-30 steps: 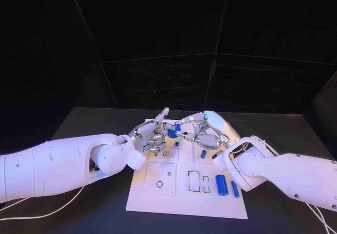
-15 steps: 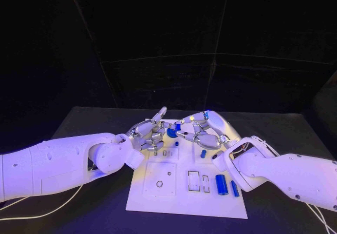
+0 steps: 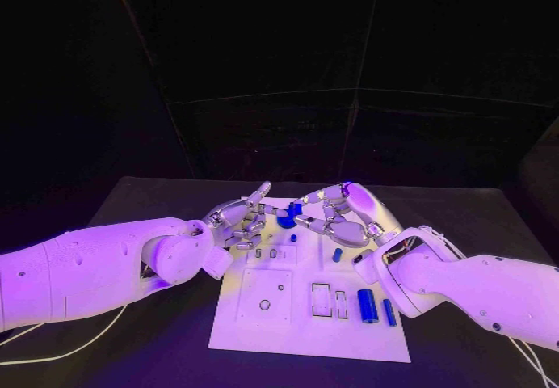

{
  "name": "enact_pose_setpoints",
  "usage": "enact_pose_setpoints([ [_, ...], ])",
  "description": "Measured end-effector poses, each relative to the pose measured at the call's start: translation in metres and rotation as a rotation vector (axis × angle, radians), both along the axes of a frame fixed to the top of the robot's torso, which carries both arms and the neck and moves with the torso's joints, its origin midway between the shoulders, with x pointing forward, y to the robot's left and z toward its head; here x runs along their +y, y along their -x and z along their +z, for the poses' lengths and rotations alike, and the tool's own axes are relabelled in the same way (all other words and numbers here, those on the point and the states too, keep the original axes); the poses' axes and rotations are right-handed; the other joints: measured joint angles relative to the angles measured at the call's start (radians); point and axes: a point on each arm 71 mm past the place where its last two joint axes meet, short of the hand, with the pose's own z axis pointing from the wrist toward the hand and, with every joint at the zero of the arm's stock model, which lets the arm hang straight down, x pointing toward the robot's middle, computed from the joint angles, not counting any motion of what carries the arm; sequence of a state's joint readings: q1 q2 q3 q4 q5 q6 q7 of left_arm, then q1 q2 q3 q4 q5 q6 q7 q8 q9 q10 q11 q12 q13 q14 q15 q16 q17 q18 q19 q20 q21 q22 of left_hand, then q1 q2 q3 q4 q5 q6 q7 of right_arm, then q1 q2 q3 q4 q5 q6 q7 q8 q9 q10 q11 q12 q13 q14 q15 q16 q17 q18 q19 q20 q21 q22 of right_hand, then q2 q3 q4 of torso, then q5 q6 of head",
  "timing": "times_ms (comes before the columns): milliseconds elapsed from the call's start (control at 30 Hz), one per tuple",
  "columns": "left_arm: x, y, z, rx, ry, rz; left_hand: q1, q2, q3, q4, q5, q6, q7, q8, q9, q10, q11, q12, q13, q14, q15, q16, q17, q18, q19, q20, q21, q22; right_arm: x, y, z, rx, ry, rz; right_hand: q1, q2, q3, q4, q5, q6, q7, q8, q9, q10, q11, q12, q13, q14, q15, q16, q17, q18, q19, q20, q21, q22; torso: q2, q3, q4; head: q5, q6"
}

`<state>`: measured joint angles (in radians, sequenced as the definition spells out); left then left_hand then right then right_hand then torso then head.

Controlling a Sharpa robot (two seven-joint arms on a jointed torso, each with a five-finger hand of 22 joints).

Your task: Assemble the parts on the task board

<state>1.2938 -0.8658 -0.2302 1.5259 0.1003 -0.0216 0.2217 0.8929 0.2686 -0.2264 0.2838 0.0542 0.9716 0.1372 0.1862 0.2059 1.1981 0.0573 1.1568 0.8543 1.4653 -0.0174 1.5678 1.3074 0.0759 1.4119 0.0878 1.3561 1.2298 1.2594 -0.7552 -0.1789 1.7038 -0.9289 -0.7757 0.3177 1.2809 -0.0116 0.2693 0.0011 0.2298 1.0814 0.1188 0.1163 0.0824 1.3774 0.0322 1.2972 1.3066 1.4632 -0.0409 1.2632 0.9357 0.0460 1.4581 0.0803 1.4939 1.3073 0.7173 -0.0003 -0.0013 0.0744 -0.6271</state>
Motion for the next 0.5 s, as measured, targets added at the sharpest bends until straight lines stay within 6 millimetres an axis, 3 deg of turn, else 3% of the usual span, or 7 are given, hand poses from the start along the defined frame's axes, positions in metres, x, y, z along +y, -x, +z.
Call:
enact_pose_setpoints([
  [200, 0.020, -0.001, 0.004, -0.021, -0.025, 0.052, 0.030, -0.004, 0.000, -0.013, 0.000, -0.002, 0.002, -0.004, 0.000, -0.007, 0.004, -0.007, -0.013, 0.000, 0.000, 0.000, 0.000, 0.000, -0.003, 0.003, -0.004, -0.007, -0.003, -0.008, -0.003, 0.004, 0.014, -0.024, 0.000, 0.000, 0.000, 0.000, -0.003, 0.000, -0.001, 0.002, 0.000, 0.000, 0.000, 0.000, 0.002, 0.000, 0.000, 0.000, 0.000, 0.000, 0.004, -0.004, 0.000, 0.000, 0.000, -0.0012, 0.0000, -0.002, -0.001],
  [500, 0.053, 0.000, 0.027, -0.098, -0.021, 0.147, 0.047, -0.009, 0.000, -0.028, 0.000, -0.003, 0.004, -0.004, 0.001, -0.014, 0.004, -0.011, -0.022, 0.000, 0.000, 0.000, 0.000, 0.000, -0.010, 0.010, -0.012, -0.022, 0.002, -0.028, -0.012, 0.013, 0.066, -0.052, 0.009, -0.009, -0.001, 0.001, -0.004, 0.004, 0.002, 0.002, 0.003, 0.006, -0.002, 0.004, 0.002, 0.000, 0.000, 0.000, 0.002, 0.000, 0.004, -0.004, 0.000, 0.000, 0.000, -0.0024, 0.0020, 0.000, -0.009],
])
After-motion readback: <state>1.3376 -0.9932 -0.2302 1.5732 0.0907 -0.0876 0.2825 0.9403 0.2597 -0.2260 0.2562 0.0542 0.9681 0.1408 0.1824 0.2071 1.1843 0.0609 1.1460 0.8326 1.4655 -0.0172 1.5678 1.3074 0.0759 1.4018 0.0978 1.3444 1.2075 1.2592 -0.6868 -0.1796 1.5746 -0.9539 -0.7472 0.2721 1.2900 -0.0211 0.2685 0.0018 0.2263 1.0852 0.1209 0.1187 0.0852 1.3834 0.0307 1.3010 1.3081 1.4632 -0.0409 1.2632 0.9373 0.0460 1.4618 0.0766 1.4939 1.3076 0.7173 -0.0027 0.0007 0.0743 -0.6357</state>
